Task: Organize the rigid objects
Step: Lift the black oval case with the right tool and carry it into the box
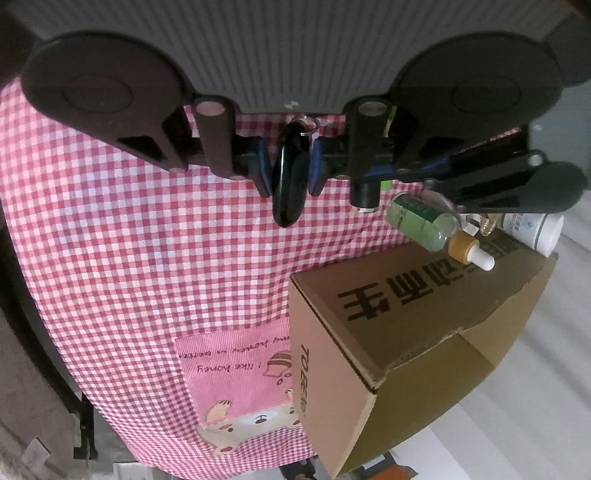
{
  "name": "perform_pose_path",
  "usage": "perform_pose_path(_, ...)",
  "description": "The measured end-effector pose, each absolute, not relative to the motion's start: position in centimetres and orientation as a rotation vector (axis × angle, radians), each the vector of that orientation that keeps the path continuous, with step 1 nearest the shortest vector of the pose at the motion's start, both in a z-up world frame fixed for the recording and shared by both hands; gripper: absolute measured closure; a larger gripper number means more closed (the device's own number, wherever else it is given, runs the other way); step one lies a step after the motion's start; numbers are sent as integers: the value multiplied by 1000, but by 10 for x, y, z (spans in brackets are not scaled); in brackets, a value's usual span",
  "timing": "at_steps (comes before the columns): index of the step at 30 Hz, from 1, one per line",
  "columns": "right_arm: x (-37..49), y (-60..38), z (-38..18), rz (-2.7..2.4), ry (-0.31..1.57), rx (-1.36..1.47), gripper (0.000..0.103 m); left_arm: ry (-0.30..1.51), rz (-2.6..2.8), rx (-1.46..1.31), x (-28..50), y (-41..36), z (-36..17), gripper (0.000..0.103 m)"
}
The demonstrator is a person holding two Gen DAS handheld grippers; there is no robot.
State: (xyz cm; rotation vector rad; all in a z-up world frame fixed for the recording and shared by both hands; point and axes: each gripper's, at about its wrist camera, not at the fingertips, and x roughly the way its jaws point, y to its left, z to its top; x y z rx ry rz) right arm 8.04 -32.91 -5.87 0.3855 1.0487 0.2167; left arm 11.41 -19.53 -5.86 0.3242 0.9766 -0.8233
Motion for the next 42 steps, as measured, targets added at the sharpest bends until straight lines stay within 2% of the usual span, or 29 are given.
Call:
perform_pose_path(8,81,-333,-60,245,1041,411,84,994,-804,334,124,-207,-72,59)
perform_pose_path(20,71,-328,-54,229,1002,432,86,977,-799,288,119,-201,-57,60)
perform_pose_path(24,60,-321,-32,230,960,410,86,913,-795,271,107,-191,-34,59)
perform_pose_path(34,63,-272,68,400,743,345,87,679,-627,231,90,-128,64,57)
perform_pose_path(38,101,-241,90,537,729,357,87,677,-522,194,113,-94,89,57)
perform_pose_path(42,162,-205,92,646,811,410,87,758,-430,181,158,-66,92,57)
